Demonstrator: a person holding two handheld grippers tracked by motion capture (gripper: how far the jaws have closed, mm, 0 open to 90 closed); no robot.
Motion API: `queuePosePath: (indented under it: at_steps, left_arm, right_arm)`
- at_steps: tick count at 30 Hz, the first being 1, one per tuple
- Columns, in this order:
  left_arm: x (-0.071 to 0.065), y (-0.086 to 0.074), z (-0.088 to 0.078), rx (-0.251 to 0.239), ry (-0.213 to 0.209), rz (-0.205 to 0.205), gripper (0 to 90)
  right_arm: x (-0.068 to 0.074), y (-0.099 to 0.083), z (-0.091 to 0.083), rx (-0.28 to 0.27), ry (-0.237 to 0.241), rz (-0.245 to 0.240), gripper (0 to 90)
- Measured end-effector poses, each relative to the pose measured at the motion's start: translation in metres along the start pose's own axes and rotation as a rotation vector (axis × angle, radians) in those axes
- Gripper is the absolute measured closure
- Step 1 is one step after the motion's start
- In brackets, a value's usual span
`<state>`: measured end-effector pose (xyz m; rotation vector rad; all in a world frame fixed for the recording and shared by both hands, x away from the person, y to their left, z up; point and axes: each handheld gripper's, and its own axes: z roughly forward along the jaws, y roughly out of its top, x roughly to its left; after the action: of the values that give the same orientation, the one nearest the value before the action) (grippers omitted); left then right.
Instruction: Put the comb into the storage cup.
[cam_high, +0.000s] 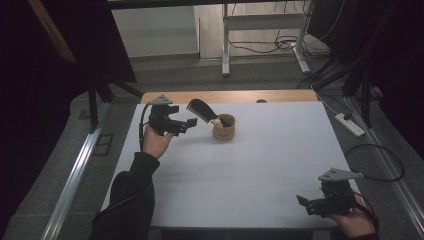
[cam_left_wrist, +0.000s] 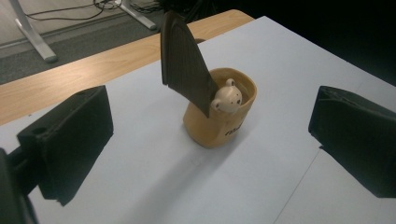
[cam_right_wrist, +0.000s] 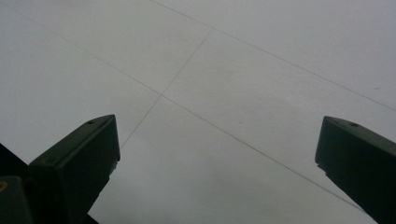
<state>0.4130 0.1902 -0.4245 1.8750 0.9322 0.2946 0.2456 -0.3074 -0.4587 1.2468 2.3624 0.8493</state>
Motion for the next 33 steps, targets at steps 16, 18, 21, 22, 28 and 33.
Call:
queuePosePath:
  at_steps: [16, 18, 21, 22, 28, 33]
  left_arm:
    - [-0.007, -0.020, -0.006, 0.010, 0.015, 0.012, 0.7]
    - [-0.008, -0.022, -0.006, 0.014, 0.017, 0.015, 0.7]
    - [-0.010, -0.025, -0.006, 0.022, 0.020, 0.022, 0.7]
    - [-0.011, -0.026, -0.006, 0.024, 0.021, 0.023, 0.7]
    - [-0.013, -0.032, -0.011, 0.024, 0.024, 0.022, 0.7]
    - [-0.016, -0.038, -0.016, 0.028, 0.026, 0.021, 0.7]
  right_arm:
    - [0.000, 0.000, 0.000, -0.002, -0.001, -0.001, 0.0]
    - [0.000, 0.000, 0.000, -0.003, 0.000, -0.003, 0.0]
    - [0.000, 0.000, -0.001, -0.004, 0.001, -0.004, 0.0]
    - [0.000, 0.000, -0.001, -0.005, 0.001, -0.004, 0.0]
    - [0.000, 0.000, -0.001, -0.006, 0.003, -0.005, 0.0]
    - [0.000, 0.000, -0.001, -0.009, 0.005, -0.007, 0.0]
